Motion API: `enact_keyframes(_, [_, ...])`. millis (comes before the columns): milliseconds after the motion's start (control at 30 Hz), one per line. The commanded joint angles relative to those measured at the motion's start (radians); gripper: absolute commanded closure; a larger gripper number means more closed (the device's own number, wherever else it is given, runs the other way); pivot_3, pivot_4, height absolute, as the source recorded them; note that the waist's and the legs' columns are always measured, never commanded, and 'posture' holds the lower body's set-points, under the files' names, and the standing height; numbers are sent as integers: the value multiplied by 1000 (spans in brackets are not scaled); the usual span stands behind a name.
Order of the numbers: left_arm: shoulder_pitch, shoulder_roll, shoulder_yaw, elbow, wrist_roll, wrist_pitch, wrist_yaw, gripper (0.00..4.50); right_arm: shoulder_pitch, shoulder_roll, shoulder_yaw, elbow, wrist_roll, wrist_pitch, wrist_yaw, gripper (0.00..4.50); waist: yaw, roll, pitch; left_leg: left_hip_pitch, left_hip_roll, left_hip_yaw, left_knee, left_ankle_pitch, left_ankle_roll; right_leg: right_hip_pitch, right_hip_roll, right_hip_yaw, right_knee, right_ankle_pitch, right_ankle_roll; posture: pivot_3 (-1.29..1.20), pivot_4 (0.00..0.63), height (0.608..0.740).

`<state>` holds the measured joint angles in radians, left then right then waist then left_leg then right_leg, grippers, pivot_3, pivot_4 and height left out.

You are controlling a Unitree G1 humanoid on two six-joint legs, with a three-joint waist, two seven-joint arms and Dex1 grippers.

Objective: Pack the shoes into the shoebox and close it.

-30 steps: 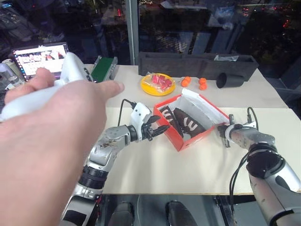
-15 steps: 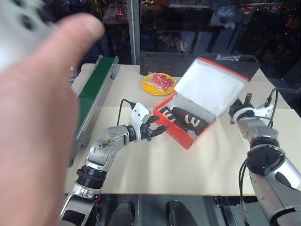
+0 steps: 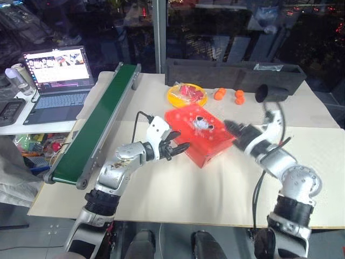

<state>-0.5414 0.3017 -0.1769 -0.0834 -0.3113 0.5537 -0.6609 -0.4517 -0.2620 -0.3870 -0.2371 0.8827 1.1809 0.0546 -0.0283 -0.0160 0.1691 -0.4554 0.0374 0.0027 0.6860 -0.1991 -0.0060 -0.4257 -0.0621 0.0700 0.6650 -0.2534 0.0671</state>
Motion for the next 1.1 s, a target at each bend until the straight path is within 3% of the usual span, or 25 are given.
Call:
enact_keyframes(33, [-6, -2, 3, -48, 1, 5, 6, 1601, -58, -63, 111, 71, -117, 10, -19, 4460, -1, 0, 0, 0, 0, 0, 0, 1, 0, 0, 0, 0, 0, 0, 0, 0, 150, 681])
enact_keyframes(300, [-8, -2, 6, -48, 3, 6, 8, 1601, -269, -90, 322, 370, -340, -153, 88, 4460, -11, 0, 0, 2, 0, 0, 0, 2, 1, 1, 1, 0, 0, 1, -1, 0, 150, 681])
enact_keyframes(567, [14, 15, 21, -64, 14, 5, 38, 1601, -228, -134, 506, 426, -469, -113, 222, 4460, -7, -3, -3, 2, 0, 0, -1, 2, 1, 2, 1, 0, 0, 0, -1, 0, 150, 681])
enact_keyframes(833, [36, 6, 61, -70, 22, -7, 101, 1601, -210, -129, 433, 382, -509, -163, 228, 4460, -2, -7, -7, 6, 1, 0, -1, 2, 1, 5, 1, 0, 0, 0, -1, 0, 150, 681])
enact_keyframes(933, [48, -1, 106, -41, 51, -46, 171, 1601, -157, -184, 371, 258, -568, -300, 191, 4460, 9, -7, -7, 5, 1, 0, -1, 2, 1, 4, 1, 0, 0, 0, -1, 0, 150, 681])
enact_keyframes(1100, [53, -43, 214, 33, 82, -108, 326, 1601, -28, -247, 151, 70, -630, -416, 64, 4460, 31, -7, -7, -1, -1, 0, -1, 2, 0, 0, -1, 0, -1, 1, 0, 0, 150, 681])
